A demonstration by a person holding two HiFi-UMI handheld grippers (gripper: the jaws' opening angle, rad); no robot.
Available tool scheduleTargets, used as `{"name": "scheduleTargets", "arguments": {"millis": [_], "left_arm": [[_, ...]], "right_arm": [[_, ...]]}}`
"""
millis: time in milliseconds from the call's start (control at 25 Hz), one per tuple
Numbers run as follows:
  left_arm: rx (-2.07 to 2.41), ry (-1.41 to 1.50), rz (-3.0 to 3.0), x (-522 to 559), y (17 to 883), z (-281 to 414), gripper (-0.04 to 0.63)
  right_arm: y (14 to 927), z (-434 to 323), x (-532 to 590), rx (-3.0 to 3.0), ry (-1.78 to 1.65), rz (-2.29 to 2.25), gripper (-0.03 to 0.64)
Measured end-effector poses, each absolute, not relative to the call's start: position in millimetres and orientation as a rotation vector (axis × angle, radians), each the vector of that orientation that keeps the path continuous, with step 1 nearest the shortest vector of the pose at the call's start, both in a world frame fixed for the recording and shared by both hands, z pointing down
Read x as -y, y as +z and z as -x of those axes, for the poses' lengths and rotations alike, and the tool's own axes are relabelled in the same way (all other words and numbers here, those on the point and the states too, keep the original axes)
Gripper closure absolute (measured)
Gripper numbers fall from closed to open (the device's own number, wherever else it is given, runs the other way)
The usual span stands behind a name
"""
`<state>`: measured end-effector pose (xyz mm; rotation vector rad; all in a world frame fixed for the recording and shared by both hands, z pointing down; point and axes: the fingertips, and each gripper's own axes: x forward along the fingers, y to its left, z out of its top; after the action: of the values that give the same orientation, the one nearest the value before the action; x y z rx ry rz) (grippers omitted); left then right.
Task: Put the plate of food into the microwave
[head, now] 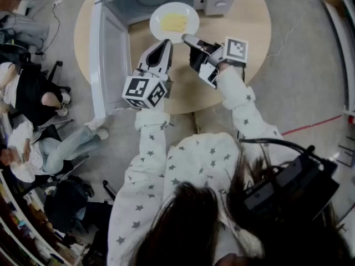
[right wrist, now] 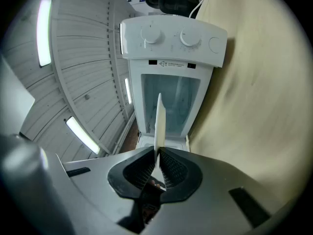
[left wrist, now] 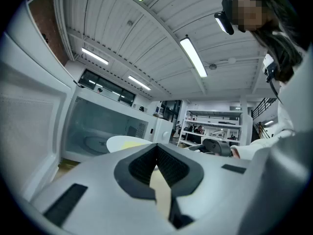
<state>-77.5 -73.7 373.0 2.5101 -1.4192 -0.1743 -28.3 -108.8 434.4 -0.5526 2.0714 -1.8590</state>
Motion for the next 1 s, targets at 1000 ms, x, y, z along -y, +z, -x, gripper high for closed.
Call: {"name": "scheduleTargets", "arguments": {"millis": [1000], "left_arm": [[1.549,-0.136,-2.371,160.8,397.6,118.4,0.594]], "right_arm": [[473.4,74.4,214.9,-2.008,-2.062,0.532,0.589]]}}
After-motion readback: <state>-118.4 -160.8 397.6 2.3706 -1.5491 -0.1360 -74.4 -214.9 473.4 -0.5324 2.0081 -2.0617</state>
